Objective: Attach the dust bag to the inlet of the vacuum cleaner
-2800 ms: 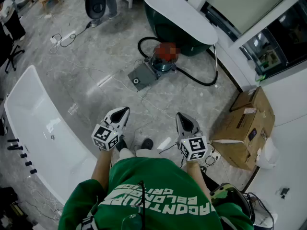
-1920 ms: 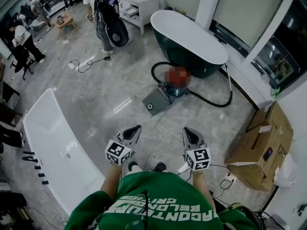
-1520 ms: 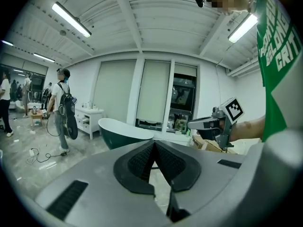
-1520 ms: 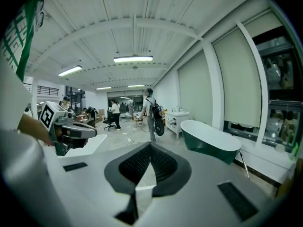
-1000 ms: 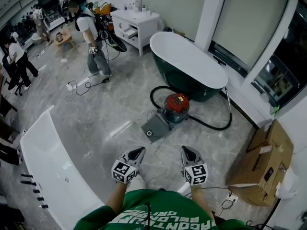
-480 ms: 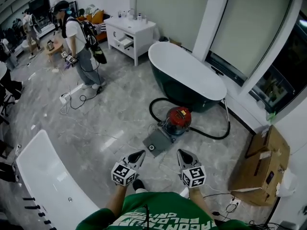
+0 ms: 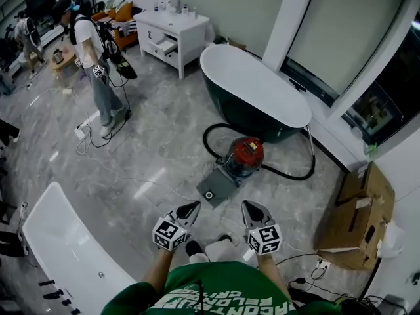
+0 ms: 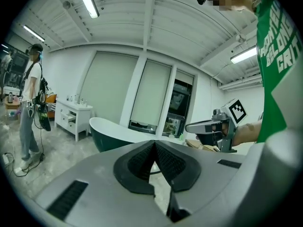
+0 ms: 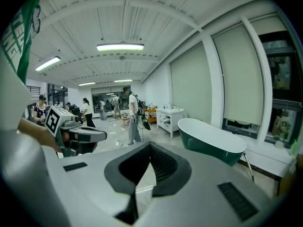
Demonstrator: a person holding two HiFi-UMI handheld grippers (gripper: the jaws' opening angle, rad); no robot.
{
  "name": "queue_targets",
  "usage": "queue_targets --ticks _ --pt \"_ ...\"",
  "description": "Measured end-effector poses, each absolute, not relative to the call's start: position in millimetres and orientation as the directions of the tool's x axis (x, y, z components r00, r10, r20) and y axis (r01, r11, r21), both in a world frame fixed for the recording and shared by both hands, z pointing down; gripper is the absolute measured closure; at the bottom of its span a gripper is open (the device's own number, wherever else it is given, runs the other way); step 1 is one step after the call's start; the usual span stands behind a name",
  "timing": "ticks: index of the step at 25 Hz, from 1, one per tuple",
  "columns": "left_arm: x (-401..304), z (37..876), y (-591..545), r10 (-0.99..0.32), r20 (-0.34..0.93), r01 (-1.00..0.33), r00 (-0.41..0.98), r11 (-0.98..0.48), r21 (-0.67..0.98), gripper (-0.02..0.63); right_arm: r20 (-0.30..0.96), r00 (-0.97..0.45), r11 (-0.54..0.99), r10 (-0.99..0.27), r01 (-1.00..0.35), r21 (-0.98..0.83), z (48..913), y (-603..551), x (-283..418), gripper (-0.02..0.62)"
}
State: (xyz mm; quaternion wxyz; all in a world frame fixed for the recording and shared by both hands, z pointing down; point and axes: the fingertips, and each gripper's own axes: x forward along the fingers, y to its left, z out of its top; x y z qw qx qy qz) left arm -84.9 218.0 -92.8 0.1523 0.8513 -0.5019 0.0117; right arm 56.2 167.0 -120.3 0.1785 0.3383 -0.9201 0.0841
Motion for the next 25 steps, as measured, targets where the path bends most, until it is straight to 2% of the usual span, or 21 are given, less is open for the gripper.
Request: queue_targets --ticks 8,15,25 --pt "-90.3 -81.1 160.5 -0.842 0.188 -0.853 0.505 -0.454 0.258 0.603 0.407 -0.712 0.762 -0.572 -0.645 -0.056 -96.3 110.2 43.3 0.588" --pt "-90.1 -98.3 91.5 -0.826 0.204 -0.848 0.526 -0.493 0.194 0.603 0.345 -0.748 0.782 -0.568 -0.62 -0.058 -112.9 39.0 26.1 0.588" --pt "-74.5 -106.2 27.9 -0.836 0.222 -0.865 0.501 -0.477 0.155 0.603 0.321 -0.737 0.759 -0.595 -0.646 -0.077 -117.4 -39.8 55.1 0.588"
